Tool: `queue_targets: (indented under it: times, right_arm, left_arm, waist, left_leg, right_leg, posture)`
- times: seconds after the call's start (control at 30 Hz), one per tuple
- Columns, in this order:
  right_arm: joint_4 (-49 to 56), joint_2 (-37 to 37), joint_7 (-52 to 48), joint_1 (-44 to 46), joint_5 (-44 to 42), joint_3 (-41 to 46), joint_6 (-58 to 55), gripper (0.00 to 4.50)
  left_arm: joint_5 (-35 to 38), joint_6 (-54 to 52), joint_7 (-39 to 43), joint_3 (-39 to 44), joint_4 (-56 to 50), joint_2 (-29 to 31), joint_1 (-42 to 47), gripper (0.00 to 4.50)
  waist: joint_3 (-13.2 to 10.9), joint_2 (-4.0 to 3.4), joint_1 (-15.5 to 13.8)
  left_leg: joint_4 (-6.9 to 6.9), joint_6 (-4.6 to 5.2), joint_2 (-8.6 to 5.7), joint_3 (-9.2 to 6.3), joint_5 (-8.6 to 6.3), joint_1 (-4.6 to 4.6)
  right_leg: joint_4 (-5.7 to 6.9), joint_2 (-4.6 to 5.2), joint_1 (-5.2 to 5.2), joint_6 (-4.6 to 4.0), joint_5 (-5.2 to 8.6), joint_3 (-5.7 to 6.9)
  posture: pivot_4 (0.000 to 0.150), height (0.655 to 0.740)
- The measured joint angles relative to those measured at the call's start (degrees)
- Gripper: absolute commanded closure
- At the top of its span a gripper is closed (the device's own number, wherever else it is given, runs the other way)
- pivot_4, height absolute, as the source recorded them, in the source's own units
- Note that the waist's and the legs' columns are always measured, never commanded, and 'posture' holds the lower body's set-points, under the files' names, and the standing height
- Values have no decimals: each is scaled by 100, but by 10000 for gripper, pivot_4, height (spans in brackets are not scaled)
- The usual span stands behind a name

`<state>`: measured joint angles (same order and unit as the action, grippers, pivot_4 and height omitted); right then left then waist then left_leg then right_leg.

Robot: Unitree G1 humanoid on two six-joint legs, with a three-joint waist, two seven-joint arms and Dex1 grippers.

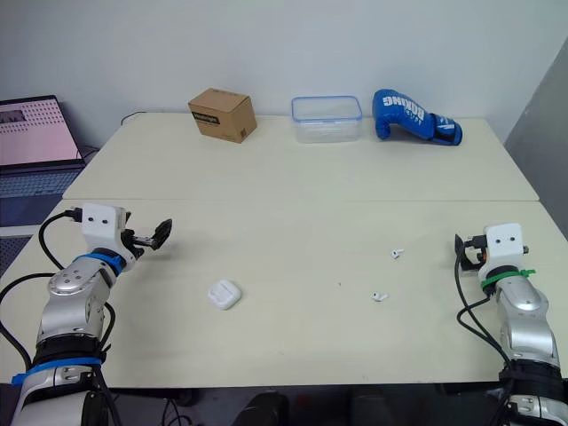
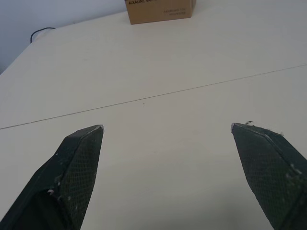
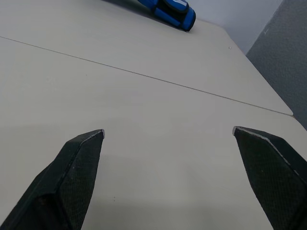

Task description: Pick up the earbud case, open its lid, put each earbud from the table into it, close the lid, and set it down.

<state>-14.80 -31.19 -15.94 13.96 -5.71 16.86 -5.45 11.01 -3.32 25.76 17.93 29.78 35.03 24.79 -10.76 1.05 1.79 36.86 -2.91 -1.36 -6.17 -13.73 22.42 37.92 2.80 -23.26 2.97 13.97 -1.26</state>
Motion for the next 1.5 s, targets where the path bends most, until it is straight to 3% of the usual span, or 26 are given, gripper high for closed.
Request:
queue_targets:
  times: [0.43, 0.67, 0.8, 0.9, 1.13, 1.5]
  right_arm:
    - [58, -14, -30, -117, -15, 15, -12, 0]
    - [101, -192, -763, 580, -253, -148, -146, 0]
    - [348, -16, -2219, 1349, -1023, -814, -704, 0]
    - [753, 84, -3082, 1575, -1400, -1395, -1085, 0]
    - [2112, 96, -4328, 1621, -2058, -2518, -2181, 0]
    - [3159, -13, -4528, 1519, -2253, -2999, -2827, 0]
  left_arm:
    - [329, -188, 497, 36, -187, 68, -38, 274]
    - [1191, -1550, 1471, 22, -2119, 491, -739, 274]
    - [2128, -3084, 1997, -136, -4146, 1092, -1600, 274]
    - [2433, -3626, 2141, -370, -4876, 1231, -1938, 274]
    - [2035, -3759, 2090, -1039, -4894, 1209, -2201, 274]
    - [1440, -3473, 2057, -1483, -4299, 1087, -2077, 274]
  waist:
    - [0, 0, 1]
    - [-1, -3, 43]
    - [-2, -3, 122]
    - [-4, -6, 120]
    - [-4, -6, 9]
    - [-4, -6, -2]
  left_leg:
    - [0, 0, 1, 0, 0, 0]
    - [-1, 0, 9, 3, 0, -4]
    - [-10, 1, 19, 0, -1, -6]
    - [-12, 2, 20, -10, -1, -6]
    - [-4, 1, 18, -14, -1, -2]
    - [-5, 1, 19, -15, -1, -2]
  right_leg:
    - [0, 0, 0, 0, 0, 0]
    - [1, -7, 0, -5, 3, -4]
    - [-1, -16, 0, -11, 7, -7]
    - [1, -19, 0, -15, 9, 2]
    - [-5, -19, 1, -17, 11, 7]
    - [-8, -18, 0, -17, 13, 10]
  posture:
    - [1500, 7400]
    - [1500, 7400]
    - [1500, 7400]
    - [1500, 7400]
    - [1500, 7400]
    - [1500, 7400]
